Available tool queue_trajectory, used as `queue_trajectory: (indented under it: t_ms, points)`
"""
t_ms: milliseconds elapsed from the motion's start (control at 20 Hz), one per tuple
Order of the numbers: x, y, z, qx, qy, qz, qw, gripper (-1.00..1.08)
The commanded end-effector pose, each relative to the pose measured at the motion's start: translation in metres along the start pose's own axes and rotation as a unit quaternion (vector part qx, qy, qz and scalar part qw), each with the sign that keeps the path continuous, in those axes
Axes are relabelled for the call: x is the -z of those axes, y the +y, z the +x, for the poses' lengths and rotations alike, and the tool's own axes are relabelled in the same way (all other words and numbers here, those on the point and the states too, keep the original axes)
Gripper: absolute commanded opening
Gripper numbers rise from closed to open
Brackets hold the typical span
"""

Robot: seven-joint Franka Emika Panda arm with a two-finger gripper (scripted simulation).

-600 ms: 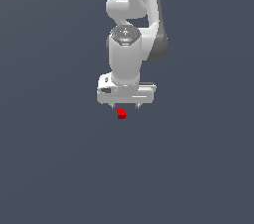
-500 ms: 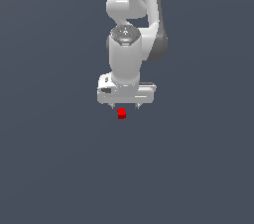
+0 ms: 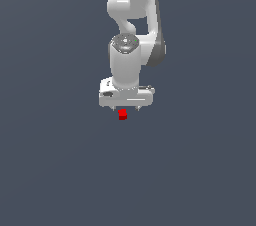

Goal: Pick up the red cube and move it to a goal position.

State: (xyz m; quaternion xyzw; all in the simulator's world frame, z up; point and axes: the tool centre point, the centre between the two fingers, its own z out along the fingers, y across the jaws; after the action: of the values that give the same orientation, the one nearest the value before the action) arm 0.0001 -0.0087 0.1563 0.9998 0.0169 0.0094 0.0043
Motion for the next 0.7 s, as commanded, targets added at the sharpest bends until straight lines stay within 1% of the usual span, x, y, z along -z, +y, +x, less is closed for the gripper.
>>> queue_trajectory:
  t_ms: [0, 450, 650]
  points:
    - [-0.014, 0.001, -0.006, 0.007, -0.001, 0.001, 1.0000, 1.00]
    - [-0.086, 0.009, -0.038, 0.042, -0.006, 0.004, 0.9991, 1.00]
    - [-0.112, 0.013, -0.048, 0.054, -0.007, 0.005, 0.9985, 1.00]
